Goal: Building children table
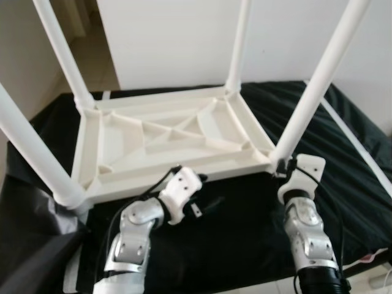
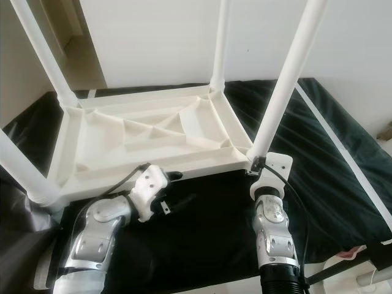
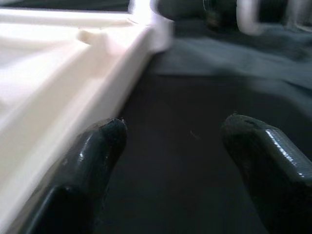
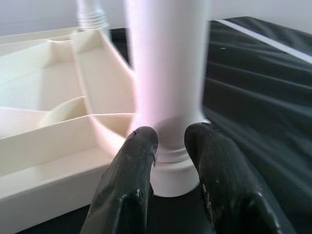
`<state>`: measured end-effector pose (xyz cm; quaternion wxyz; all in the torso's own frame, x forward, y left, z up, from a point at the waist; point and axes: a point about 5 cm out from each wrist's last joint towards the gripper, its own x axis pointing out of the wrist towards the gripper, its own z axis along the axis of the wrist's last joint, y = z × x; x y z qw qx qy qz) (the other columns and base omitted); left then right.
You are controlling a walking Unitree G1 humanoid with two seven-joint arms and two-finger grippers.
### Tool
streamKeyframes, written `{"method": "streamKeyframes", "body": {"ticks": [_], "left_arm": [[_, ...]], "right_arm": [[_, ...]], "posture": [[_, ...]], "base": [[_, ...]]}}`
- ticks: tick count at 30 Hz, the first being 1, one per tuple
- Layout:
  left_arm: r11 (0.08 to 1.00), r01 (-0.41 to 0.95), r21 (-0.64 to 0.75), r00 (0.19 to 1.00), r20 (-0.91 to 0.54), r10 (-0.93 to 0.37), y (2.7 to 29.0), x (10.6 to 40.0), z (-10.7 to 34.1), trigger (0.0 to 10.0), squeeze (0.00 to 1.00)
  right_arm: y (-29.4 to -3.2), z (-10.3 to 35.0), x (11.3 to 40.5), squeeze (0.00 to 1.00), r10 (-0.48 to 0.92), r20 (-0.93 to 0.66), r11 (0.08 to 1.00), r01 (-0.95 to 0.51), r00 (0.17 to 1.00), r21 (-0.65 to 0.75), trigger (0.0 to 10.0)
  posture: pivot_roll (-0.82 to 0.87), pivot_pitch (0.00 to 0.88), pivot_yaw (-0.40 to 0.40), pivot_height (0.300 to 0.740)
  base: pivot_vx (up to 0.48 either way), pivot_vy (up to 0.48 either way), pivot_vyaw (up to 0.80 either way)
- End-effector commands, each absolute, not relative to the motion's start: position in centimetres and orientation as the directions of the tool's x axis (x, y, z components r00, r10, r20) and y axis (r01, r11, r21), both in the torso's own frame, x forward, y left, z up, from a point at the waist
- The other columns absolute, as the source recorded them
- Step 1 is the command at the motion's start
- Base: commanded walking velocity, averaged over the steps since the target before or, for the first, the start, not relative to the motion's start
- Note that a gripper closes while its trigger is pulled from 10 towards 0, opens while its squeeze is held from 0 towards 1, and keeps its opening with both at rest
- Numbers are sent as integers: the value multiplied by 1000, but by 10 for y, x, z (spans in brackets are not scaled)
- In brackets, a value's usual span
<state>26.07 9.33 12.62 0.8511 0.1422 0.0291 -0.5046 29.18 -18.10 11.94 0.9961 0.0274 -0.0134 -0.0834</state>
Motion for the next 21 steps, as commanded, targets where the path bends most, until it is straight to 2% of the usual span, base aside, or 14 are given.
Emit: {"method": "streamKeyframes", "body": {"ticks": [1,3,7,9,12,15,16,19,21], "left_arm": [[437,883,171,466,-214,-858,109,257,127,10000,0],[441,883,160,467,-220,-857,112,257,128,10000,0],[414,905,100,426,-257,-867,146,247,133,10000,0],[415,905,88,423,-266,-866,154,244,134,10000,0],[506,857,95,509,-297,-808,186,243,136,10000,0],[551,828,105,554,-302,-775,208,237,141,10000,0],[551,828,105,554,-302,-775,208,237,141,10000,0],[622,773,124,624,-322,-712,239,229,145,10000,0],[633,764,127,635,-326,-701,244,228,146,10000,0]], "right_arm": [[-181,117,289,0,-129,20,990,128,991,60,10000],[-181,116,289,0,-125,19,991,123,992,61,10000],[-181,116,290,0,-115,14,992,114,993,54,10000],[-181,115,291,0,-114,14,992,113,993,53,10000],[-189,117,294,0,-145,19,989,144,989,46,10000],[-197,118,297,0,-166,22,985,165,986,42,10000],[-197,118,297,0,-166,22,985,165,986,42,10000],[-206,120,302,0,-178,23,984,178,984,28,10000],[-208,120,303,0,-180,23,983,179,983,26,10000]], "posture": [[7,15,-29,740],[7,15,-29,740],[20,18,-30,740],[20,18,-30,740],[32,22,-31,740],[43,23,-35,740],[43,23,-35,740],[62,21,-45,740],[62,21,-45,740]], "base": [[0,0,0],[0,0,0],[0,0,0],[0,0,0],[0,0,0],[0,0,0],[0,0,0],[0,0,0],[0,0,0]]}}
